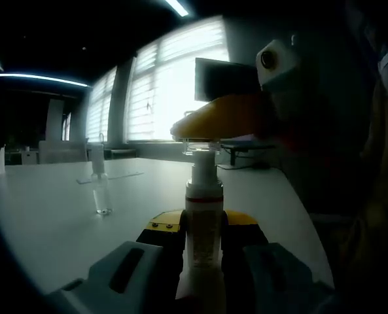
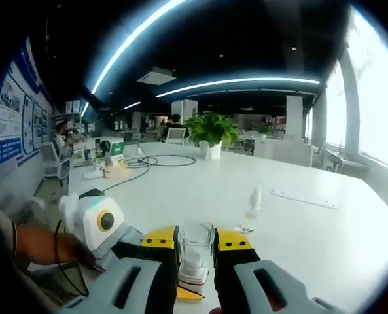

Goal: Clamp pump bottle remove cover press pump head put on cover

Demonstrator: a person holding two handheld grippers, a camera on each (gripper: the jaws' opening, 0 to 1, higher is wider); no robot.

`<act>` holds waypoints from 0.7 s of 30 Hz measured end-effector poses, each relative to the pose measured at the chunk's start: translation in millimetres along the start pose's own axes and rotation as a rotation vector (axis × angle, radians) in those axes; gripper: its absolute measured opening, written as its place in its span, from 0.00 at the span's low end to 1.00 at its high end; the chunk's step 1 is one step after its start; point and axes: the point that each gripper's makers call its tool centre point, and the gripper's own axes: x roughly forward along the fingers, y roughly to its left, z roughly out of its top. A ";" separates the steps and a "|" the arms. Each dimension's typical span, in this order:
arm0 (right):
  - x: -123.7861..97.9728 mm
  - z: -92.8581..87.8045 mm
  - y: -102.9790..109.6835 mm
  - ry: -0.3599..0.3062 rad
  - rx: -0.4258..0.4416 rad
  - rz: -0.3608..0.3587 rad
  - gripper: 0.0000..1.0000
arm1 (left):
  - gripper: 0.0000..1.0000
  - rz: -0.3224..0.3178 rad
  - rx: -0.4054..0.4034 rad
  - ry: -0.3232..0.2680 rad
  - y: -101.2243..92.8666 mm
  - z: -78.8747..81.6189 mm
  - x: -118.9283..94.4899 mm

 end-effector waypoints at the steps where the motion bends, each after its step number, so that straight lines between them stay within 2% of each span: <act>1: 0.4 0.1 -1.2 -0.001 0.005 -0.002 0.16 | 0.12 0.000 0.000 0.000 -0.3 0.0 0.0; 6: -1.8 -1.3 -1.6 -0.004 0.042 0.014 0.16 | 0.12 0.001 0.000 0.000 -1.8 0.3 0.1; 9: -3.5 -1.2 1.1 -0.019 0.011 0.008 0.16 | 0.12 0.001 0.001 0.000 -1.0 0.1 -0.2; 14: -3.9 -5.0 4.1 -0.003 -0.062 -0.019 0.16 | 0.12 -0.002 0.006 0.000 2.0 -0.6 -0.7; 21: -0.7 -12.6 1.8 0.010 -0.042 -0.021 0.16 | 0.12 0.000 0.001 0.000 2.6 -0.5 -0.7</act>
